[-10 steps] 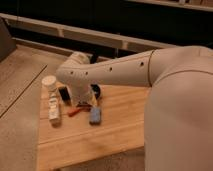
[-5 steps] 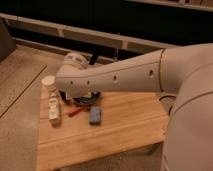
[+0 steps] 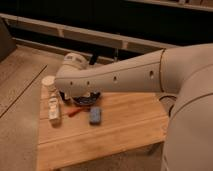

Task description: Knock the eraser over

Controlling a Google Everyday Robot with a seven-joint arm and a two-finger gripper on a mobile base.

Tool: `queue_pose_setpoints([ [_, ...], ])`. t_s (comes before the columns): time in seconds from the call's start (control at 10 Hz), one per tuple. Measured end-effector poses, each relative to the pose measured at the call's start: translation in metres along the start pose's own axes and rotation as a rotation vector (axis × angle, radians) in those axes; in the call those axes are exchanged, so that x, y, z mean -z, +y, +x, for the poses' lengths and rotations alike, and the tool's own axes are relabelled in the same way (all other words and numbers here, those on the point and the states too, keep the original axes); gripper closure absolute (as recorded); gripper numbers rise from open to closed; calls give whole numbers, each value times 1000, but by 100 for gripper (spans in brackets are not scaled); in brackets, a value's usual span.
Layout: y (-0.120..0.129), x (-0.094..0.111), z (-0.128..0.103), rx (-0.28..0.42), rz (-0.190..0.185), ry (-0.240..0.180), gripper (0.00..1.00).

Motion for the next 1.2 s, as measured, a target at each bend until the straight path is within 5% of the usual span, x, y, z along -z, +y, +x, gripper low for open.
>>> queue_pose_setpoints([
  [0.3,-26,-6,-39,22,136,15,35],
  [0.6,-25,-10,-85,43,153,-13,35],
  [1.2,-26,-11,-89,44,152,-14,35],
])
